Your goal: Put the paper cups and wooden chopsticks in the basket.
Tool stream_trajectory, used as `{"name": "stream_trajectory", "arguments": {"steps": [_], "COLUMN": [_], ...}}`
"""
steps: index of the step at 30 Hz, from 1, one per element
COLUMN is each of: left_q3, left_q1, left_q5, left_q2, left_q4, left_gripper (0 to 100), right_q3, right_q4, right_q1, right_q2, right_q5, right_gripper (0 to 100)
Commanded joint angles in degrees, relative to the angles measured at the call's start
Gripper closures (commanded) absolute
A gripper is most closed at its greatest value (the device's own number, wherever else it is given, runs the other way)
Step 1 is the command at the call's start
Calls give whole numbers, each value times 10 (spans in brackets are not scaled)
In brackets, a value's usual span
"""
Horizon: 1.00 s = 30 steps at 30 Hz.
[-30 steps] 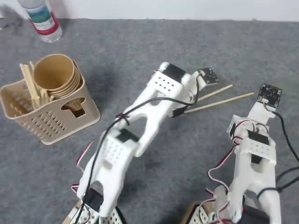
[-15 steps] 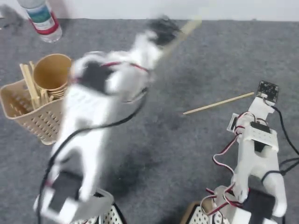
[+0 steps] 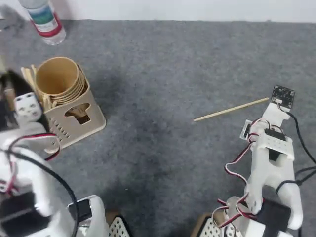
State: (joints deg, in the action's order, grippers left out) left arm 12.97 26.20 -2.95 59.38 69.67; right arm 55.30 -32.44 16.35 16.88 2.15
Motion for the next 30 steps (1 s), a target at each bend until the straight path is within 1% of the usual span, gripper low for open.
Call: {"name": "stream_trajectory", "arguments": {"steps": [1, 3, 5, 8, 11, 13, 15, 19, 21, 23, 25, 30], "left_q3": [276, 393, 494, 607, 676, 697, 711, 741, 749, 751, 751, 749], "left_q1": [107, 138, 160, 170, 167, 166, 163, 137, 118, 111, 112, 144], "left_q5": [45, 69, 87, 89, 89, 87, 70, 46, 41, 45, 58, 73], "left_q2": [120, 156, 187, 221, 240, 243, 243, 243, 246, 246, 246, 247], "left_q4": [-251, -360, -447, -544, -607, -625, -638, -670, -673, -665, -661, -661], "left_gripper": [991, 991, 991, 991, 990, 990, 990, 987, 945, 872, 840, 838], "right_q3": [-30, -30, -30, -30, -30, -30, -30, -30, -30, -30, -30, -30], "right_q4": [-5, -5, -3, 0, 0, 0, 0, -1, -1, -1, -1, 0], "right_q1": [-18, -21, -21, -22, -22, -22, -22, -22, -22, -22, -22, -22], "right_q2": [1, 1, 1, 1, 1, 1, 1, 1, 1, 1, 1, 1], "right_q5": [-10, -10, -10, -10, -10, -10, -10, -10, -10, -10, -10, -10], "right_gripper": [700, 700, 700, 700, 700, 700, 700, 700, 700, 700, 700, 700]}}
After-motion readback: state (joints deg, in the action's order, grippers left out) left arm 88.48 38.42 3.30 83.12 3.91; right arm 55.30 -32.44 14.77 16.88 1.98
